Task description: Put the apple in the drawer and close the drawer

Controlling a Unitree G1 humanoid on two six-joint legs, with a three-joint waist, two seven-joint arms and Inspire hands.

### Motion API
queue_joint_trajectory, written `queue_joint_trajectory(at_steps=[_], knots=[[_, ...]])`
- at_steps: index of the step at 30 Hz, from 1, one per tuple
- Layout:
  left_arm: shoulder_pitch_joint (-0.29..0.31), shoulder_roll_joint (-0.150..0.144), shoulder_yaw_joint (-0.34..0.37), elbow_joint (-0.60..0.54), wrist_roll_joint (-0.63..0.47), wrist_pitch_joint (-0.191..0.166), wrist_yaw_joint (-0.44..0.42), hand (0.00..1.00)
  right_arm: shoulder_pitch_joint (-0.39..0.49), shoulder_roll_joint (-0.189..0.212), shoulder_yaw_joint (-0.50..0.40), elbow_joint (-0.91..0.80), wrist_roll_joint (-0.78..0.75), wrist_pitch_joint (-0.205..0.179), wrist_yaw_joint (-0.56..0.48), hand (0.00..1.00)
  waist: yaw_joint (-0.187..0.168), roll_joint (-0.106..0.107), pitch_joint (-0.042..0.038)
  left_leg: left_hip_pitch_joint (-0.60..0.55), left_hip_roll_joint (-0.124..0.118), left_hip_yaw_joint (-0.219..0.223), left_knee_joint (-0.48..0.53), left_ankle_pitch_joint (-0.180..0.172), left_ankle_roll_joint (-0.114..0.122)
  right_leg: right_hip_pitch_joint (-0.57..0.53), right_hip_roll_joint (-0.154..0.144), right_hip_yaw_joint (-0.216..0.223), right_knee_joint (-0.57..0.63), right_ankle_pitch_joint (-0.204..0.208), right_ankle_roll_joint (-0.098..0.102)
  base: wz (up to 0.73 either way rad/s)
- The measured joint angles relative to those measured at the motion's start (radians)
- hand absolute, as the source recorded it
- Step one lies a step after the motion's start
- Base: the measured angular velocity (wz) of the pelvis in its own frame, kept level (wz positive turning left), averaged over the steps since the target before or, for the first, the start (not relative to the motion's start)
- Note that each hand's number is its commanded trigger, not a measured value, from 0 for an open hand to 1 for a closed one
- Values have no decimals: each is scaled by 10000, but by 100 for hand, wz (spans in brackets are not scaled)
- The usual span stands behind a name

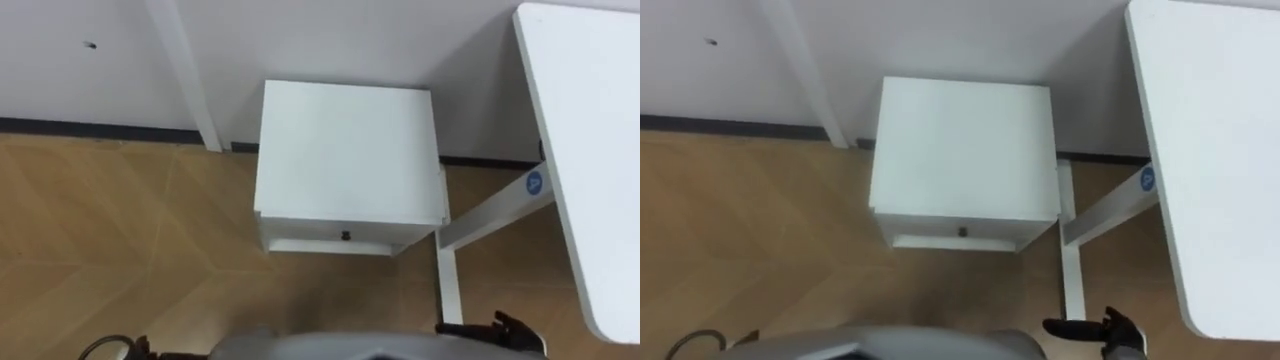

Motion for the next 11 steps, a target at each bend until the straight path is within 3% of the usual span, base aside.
queue_joint_trajectory(at_steps=[5, 11], knots=[[122, -129, 355, 451, 160, 173, -67, 0, 23, 7, -410, 664, 264, 183, 333, 0, -50, 160, 17, 280, -14, -37, -303, 49, -69, 153, 37, -7, -22, -42, -54, 0], [111, -146, 560, 689, 490, 239, -93, 0, 0, 21, -598, 911, 341, 277, 729, 0, -116, 153, 50, 561, -34, -114, -429, 53, -81, 427, 47, 20, -166, -44, -57, 3]])
